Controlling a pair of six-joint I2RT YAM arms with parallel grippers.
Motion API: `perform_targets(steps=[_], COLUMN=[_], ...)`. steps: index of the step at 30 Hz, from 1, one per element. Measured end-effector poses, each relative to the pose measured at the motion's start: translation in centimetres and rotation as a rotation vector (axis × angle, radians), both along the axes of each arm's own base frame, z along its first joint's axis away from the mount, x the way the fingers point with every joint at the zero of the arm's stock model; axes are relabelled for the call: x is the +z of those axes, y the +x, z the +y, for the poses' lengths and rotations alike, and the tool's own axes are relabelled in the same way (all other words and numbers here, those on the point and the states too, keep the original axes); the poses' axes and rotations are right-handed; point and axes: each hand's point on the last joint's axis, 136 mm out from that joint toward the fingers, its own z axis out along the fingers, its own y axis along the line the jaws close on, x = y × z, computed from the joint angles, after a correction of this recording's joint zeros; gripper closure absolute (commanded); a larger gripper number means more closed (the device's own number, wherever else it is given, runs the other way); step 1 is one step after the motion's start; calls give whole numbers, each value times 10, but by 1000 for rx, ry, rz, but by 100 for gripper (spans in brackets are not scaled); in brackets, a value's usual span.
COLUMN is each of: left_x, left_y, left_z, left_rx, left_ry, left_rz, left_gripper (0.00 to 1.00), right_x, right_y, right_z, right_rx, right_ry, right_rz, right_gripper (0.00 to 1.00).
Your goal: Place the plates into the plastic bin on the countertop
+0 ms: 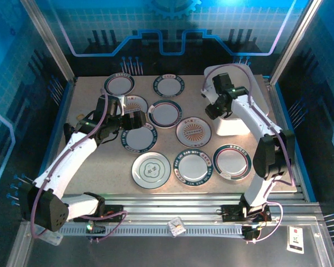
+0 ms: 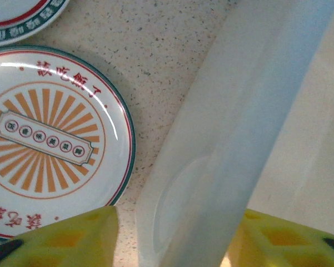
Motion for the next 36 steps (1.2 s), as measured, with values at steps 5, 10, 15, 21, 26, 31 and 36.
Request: perform_targets(steps=[5, 10, 15, 21, 26, 31, 36], left_x=[-1, -2, -5, -9, -9, -9, -10], left_y=[-1, -1, -1, -2, -3, -4, -4], left_z=[0, -1, -3, -6, -9, -11, -11], left_rx=[-1, -7, -14, -25, -30, -33, -34], left_ry=[1, -4, -7, -14, -37, -47, -46], left_rz=[5, 9, 20, 38, 45, 50, 54], left_gripper=[1, 1, 1, 1, 1, 1, 1], right_x=[15, 56, 97, 100, 46, 8, -41], right_y=[-4, -11, -28, -92, -150, -173, -167], right_z=[-7, -9, -7, 3, 17, 28, 23], right_rx=[-16, -56, -189, -429, -607, -761, -939], right_ry=[19, 91, 248, 572, 675, 722, 704], right_rz=[-41, -136, -197, -129, 21, 69, 98], right_gripper=[19, 14, 18, 25, 28, 33, 37])
